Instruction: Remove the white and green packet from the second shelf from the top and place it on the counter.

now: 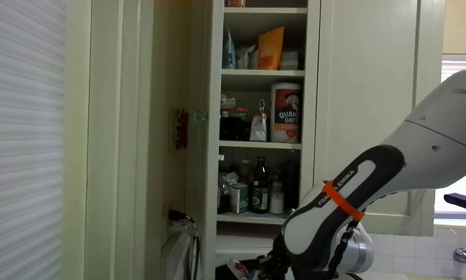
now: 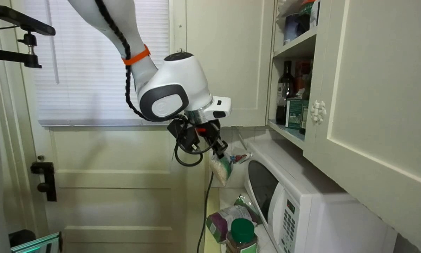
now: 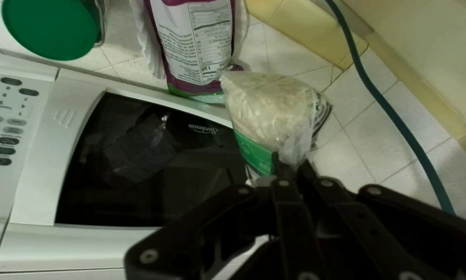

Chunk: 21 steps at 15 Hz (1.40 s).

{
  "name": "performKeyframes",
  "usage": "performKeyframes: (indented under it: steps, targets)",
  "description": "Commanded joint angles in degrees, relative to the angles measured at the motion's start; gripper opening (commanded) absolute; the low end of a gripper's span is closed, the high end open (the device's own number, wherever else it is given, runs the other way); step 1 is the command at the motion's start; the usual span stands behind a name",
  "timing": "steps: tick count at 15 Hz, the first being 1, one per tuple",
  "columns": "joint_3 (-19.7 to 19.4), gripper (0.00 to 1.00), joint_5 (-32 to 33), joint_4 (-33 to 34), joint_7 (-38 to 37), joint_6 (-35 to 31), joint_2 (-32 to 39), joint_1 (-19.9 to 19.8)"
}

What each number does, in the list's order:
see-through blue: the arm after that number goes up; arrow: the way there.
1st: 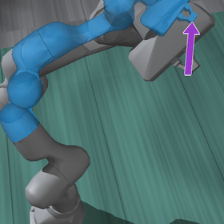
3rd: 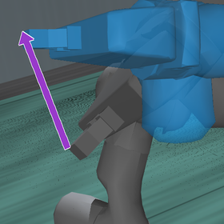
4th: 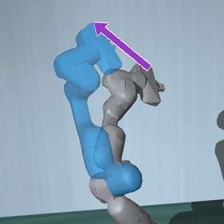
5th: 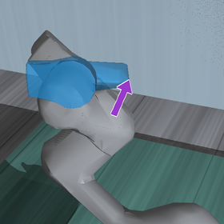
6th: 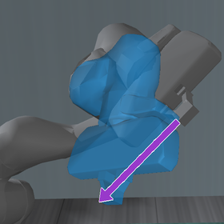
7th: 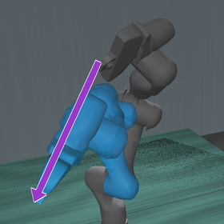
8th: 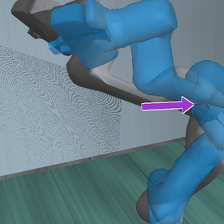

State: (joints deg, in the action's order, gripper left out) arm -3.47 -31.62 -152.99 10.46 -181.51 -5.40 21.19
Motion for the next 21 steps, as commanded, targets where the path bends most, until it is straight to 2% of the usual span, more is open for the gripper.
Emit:
performKeyframes:
  steps: [1, 2, 3, 4, 6, 9, 13, 16, 21]
  targets:
    - [-0.5, 0.02, -3.0, 4.0, 2.9, -8.9, 7.5, 4.6]
    - [0.1, 0.02, -1.5, 4.9, 1.8, -10.7, 9.1, 4.7]
    - [5.5, 0.02, 7.5, 4.8, -6.0, -12.4, 10.2, -1.6]
    - [3.1, 0.02, 3.7, 6.3, -2.8, -14.2, 12.2, 2.6]
    - [7.0, 0.02, 10.1, 6.8, -8.6, -18.0, 16.2, -1.6]
    - [9.3, 0.02, 15.4, 6.6, -12.7, -23.1, 21.6, -5.4]
    - [8.5, 0.02, 18.9, 6.6, -14.2, -30.4, 28.7, -8.6]
    - [9.8, 0.02, 23.0, 7.5, -16.4, -35.0, 32.8, -12.2]
    - [10.5, 0.02, 27.3, 9.4, -17.7, -39.6, 37.0, -14.5]
